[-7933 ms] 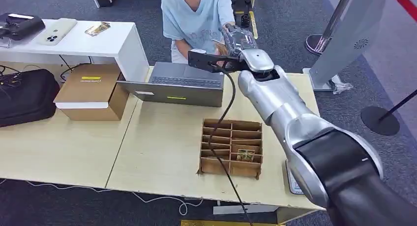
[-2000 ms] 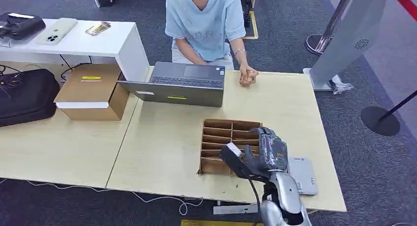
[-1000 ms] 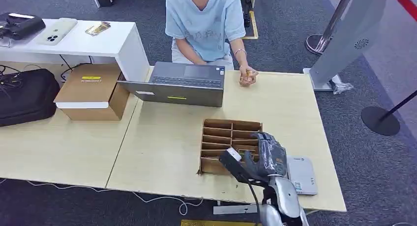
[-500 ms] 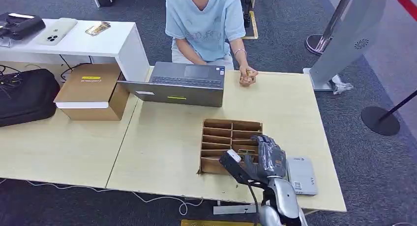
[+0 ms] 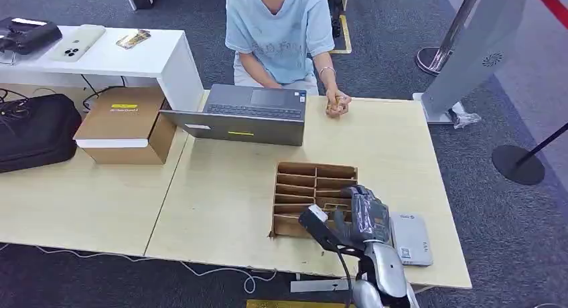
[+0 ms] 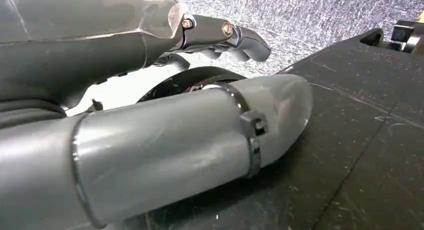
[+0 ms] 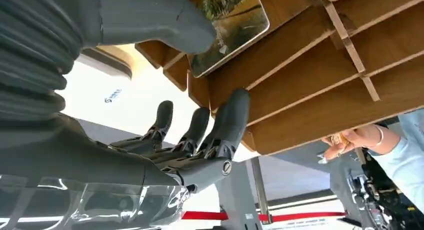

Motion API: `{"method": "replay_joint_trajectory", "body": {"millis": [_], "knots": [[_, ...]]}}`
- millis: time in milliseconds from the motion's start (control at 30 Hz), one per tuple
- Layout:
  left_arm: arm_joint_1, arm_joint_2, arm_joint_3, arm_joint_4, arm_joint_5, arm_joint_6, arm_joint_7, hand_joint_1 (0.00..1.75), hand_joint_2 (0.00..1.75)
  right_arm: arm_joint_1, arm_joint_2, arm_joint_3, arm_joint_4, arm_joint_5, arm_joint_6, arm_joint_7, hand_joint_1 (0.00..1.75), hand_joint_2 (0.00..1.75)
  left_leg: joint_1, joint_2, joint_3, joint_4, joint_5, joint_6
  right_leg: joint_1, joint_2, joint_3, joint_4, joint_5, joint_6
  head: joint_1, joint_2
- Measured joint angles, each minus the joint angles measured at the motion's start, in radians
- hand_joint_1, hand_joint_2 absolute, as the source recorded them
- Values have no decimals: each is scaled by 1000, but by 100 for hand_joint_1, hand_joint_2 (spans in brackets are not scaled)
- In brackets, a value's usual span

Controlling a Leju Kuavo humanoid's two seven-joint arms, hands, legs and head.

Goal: Pass the card to the sensor for recognition and then transmit it.

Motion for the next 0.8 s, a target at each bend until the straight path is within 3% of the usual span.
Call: {"method": "replay_joint_trajectory", "body": {"millis": [100, 167, 300, 433, 500, 633, 767, 800], "knots": [[0, 0, 0, 0, -1, 0, 0, 0, 0, 3, -2, 0, 0, 1, -2, 2, 110, 175, 0, 0, 0, 0, 0, 0, 0, 0, 0, 0, 0, 0, 0, 0], [0, 0, 0, 0, -3, 0, -1, 0, 0, 5, -3, 0, -1, 1, -2, 2, 129, 175, 0, 0, 0, 0, 0, 0, 0, 0, 0, 0, 0, 0, 0, 0], [0, 0, 0, 0, -4, -2, -5, 0, 0, 15, -5, -1, -4, 1, -3, 2, 131, 175, 0, 0, 0, 0, 0, 0, 0, 0, 0, 0, 0, 0, 0, 0], [0, 0, 0, 0, -4, -2, -9, 0, 0, 23, -5, -1, -12, 1, -3, 2, 120, 175, 0, 0, 0, 0, 0, 0, 0, 0, 0, 0, 0, 0, 0, 0], [0, 0, 0, 0, -4, 0, -9, 0, 0, 25, -5, -1, -14, 2, -3, 2, 131, 175, 0, 0, 0, 0, 0, 0, 0, 0, 0, 0, 0, 0, 0, 0], [1, 0, 0, 0, -4, 1, -10, 0, 0, 28, -6, -1, -18, 4, -3, 2, 129, 175, 0, 0, 0, 0, 0, 0, 0, 0, 0, 0, 0, 0, 0, 0], [1, 0, 0, 0, -4, 2, -10, 0, 0, 28, -6, -1, -19, 8, -3, 3, 117, 175, 0, 0, 0, 0, 0, 0, 0, 0, 0, 0, 0, 0, 0, 0], [1, 0, 0, 0, -4, 2, -10, 0, 0, 28, -6, -1, -19, 11, -3, 3, 120, 175, 0, 0, 0, 0, 0, 0, 0, 0, 0, 0, 0, 0, 0, 0]]}}
